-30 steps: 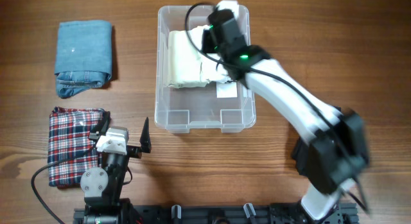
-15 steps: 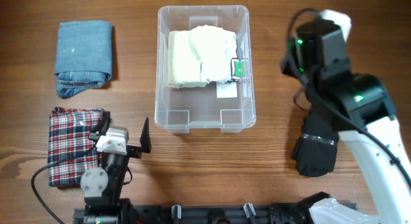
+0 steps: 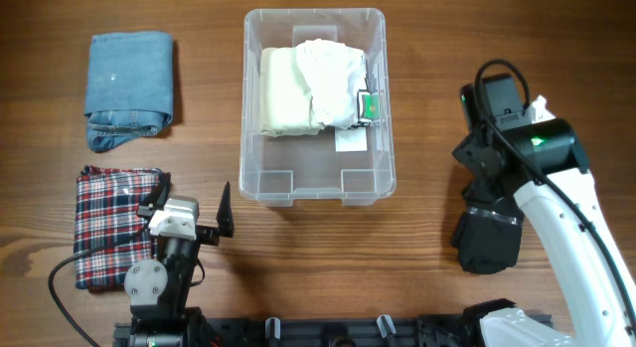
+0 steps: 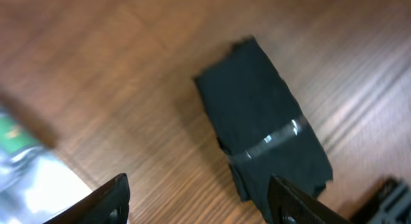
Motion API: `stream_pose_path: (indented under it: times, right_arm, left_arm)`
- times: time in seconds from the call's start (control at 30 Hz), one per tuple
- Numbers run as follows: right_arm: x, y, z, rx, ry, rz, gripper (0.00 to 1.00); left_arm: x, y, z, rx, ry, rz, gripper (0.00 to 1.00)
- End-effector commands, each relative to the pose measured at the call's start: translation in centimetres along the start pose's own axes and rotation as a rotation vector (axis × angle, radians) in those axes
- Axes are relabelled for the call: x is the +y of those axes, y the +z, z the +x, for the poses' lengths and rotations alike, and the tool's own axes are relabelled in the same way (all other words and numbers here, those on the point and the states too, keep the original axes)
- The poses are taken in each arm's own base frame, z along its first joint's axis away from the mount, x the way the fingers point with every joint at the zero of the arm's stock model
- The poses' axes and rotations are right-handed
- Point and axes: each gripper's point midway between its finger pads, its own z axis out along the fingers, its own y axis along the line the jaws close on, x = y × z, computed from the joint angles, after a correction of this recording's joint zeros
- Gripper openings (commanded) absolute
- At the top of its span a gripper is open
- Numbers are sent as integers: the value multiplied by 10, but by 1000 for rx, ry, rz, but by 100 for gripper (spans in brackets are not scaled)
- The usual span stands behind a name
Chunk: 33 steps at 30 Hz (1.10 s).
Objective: Pack container
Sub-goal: 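Move the right gripper to the black taped bundle and grasp it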
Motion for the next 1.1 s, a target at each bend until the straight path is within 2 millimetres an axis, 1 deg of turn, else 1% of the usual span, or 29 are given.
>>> stream_pose_path:
  times: [0.0, 0.07, 0.13, 0.2, 0.27, 0.37, 0.43, 0.5, 0.67, 0.83, 0.97, 1.0, 1.07]
  right_arm:
    - [-21, 23, 15, 40, 254, 76, 73]
    - [-28, 36, 19, 47, 263, 100, 73]
    - [-39, 52, 25, 59, 283, 136, 74]
    - [-44, 62, 30, 74, 295, 149, 74]
    - [-43, 75, 35, 99, 283, 131, 74]
    - [-36, 92, 40, 136, 250, 69, 72]
    - [-36, 99, 41, 150, 266, 53, 69]
    - [-35, 101, 38, 144, 264, 44, 67]
    - [-33, 105, 37, 139, 263, 42, 55]
    - [-34, 115, 41, 163, 252, 79, 47]
    - [-32, 124, 43, 173, 244, 94, 36]
    - [-31, 126, 43, 173, 243, 95, 27]
    - [-29, 129, 42, 169, 240, 93, 13]
  left_arm:
    - [3, 0, 1, 1, 11, -14, 100]
    - [3, 0, 1, 1, 11, -14, 100]
    - [3, 0, 1, 1, 11, -14, 100]
    - [3, 0, 1, 1, 11, -14, 100]
    - [3, 0, 1, 1, 11, -14, 100]
    - [3, 0, 1, 1, 11, -14, 100]
    - [3, 0, 1, 1, 11, -15, 100]
    - [3, 0, 1, 1, 11, -14, 100]
    - [3, 0, 1, 1, 11, -14, 100]
    - [3, 0, 1, 1, 11, -14, 100]
    - [3, 0, 1, 1, 11, -14, 100]
    - [3, 0, 1, 0, 11, -14, 100]
    - [3, 0, 1, 1, 11, -14, 100]
